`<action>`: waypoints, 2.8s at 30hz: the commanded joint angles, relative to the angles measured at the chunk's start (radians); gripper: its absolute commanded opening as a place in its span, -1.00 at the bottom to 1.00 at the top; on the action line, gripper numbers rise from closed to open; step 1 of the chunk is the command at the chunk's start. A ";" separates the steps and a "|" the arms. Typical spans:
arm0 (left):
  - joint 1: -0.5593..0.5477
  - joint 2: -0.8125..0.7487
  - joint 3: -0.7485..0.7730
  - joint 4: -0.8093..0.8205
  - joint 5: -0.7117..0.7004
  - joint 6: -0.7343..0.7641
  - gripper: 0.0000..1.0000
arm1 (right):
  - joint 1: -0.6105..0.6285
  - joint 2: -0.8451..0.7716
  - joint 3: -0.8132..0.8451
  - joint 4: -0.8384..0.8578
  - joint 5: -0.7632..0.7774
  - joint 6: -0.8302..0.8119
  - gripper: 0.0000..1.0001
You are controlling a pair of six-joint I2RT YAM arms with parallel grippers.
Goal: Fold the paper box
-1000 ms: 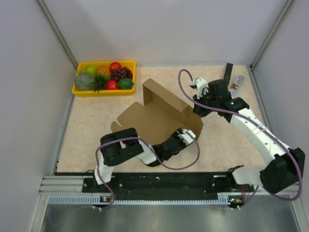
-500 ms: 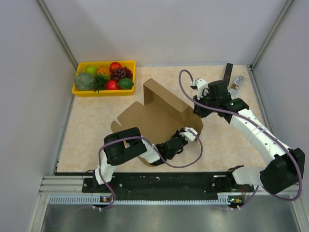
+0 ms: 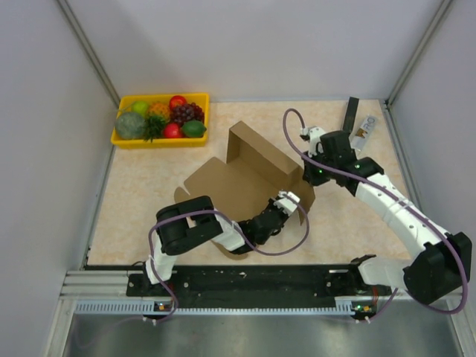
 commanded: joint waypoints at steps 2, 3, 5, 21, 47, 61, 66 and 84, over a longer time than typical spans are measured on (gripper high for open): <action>0.005 -0.040 -0.012 0.071 0.018 -0.122 -0.64 | 0.038 -0.030 0.004 0.013 0.072 0.166 -1.00; 0.006 -0.034 -0.011 0.074 0.020 -0.131 -0.65 | 0.045 -0.028 0.004 0.010 0.101 0.199 -1.00; 0.011 -0.029 -0.006 0.075 0.020 -0.159 -0.65 | 0.058 -0.027 0.005 -0.007 0.139 0.265 -1.00; 0.066 -0.057 0.018 0.006 0.098 -0.366 -0.49 | 0.127 0.007 0.065 -0.097 0.375 0.595 -1.00; 0.206 -0.506 -0.413 0.006 0.326 -0.549 0.13 | 0.214 0.182 0.223 -0.235 0.543 0.727 -0.99; 0.210 -0.580 -0.473 0.327 0.742 -0.239 0.31 | 0.266 0.248 0.237 -0.300 0.650 0.871 -0.95; 0.235 -0.635 -0.492 0.365 0.724 -0.324 0.25 | 0.277 0.249 0.237 -0.332 0.710 0.933 -0.95; 0.350 -0.919 -0.572 0.181 0.656 -0.585 0.46 | 0.292 0.332 0.303 -0.401 0.784 0.987 -0.93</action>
